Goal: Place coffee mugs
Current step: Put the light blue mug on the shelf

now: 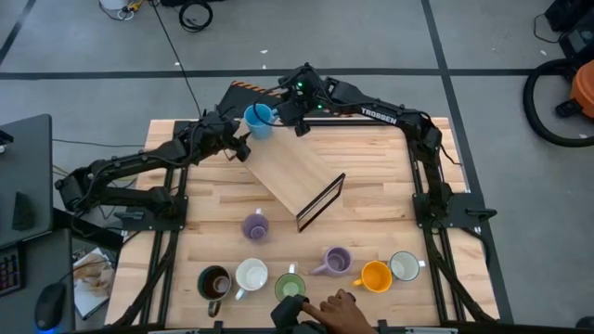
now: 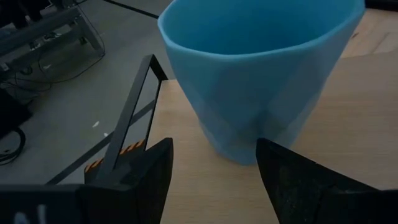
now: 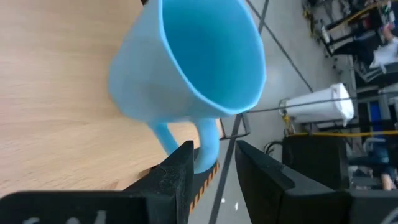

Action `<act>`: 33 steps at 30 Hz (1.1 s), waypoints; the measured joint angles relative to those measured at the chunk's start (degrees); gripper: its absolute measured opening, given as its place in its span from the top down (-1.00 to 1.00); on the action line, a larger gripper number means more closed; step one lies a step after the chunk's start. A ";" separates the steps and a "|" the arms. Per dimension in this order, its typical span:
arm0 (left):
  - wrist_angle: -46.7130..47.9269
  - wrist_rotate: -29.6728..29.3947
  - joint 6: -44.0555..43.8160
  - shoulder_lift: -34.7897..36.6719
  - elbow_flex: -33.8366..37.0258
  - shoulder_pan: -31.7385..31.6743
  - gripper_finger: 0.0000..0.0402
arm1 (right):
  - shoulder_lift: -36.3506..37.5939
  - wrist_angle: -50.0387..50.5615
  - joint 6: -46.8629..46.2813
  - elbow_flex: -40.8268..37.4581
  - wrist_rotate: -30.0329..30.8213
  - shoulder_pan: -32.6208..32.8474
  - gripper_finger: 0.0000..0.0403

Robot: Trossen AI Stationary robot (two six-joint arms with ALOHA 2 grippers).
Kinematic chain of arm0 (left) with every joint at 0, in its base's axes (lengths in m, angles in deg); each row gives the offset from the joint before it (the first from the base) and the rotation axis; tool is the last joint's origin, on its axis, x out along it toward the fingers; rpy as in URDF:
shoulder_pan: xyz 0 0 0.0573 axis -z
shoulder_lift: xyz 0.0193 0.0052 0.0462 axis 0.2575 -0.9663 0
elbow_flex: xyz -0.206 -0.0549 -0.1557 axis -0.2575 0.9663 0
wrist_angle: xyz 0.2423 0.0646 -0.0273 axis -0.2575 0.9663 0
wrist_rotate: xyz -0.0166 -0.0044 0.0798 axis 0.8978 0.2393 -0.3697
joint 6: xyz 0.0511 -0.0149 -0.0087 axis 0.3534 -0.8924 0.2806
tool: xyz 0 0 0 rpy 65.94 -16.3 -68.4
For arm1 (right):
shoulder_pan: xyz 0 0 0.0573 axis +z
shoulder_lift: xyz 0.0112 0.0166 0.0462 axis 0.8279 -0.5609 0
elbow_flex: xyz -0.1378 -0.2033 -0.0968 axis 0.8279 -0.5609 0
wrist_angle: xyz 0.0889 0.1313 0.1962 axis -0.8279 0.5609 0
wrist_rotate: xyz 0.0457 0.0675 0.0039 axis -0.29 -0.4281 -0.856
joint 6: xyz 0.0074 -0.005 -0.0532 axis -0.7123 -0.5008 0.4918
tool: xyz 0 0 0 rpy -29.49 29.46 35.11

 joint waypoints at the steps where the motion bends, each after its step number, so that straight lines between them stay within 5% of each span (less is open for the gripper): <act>1: 0.00 0.00 0.00 0.00 0.00 0.00 -0.19 | -0.05 0.20 -0.11 -0.01 0.45 -0.03 0.38; 33: -5.23 -1.03 2.08 -0.02 0.00 -0.12 -0.19 | -0.22 -1.52 -2.17 0.10 -2.29 -2.17 0.38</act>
